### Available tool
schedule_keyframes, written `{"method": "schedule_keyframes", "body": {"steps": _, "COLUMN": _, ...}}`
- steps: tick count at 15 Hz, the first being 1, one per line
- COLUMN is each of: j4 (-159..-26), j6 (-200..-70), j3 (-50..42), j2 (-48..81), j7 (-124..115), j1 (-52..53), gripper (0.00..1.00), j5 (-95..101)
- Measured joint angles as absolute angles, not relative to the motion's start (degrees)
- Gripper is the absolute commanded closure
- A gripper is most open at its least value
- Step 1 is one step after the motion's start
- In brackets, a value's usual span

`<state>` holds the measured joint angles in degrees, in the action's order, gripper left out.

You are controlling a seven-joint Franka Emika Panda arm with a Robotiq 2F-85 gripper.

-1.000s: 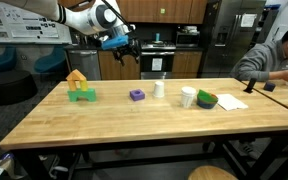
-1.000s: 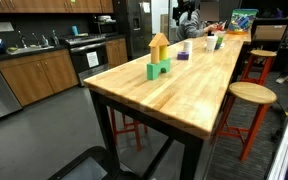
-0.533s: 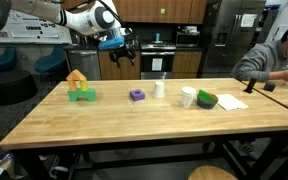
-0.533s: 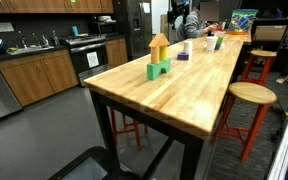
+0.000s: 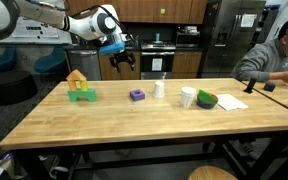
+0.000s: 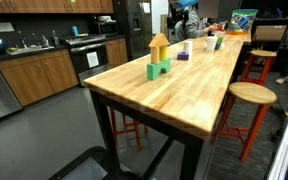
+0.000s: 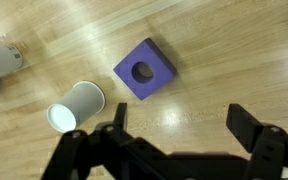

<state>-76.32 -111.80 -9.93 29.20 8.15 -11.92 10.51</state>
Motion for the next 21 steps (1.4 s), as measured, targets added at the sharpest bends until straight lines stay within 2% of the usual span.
{"method": "schedule_keyframes", "body": {"steps": 21, "j4": -80.67, "j6": -117.26, "j3": -8.71, "j2": 32.20, "j7": 7.23, "j1": -15.01, "gripper": 0.00, "j5": 4.04}}
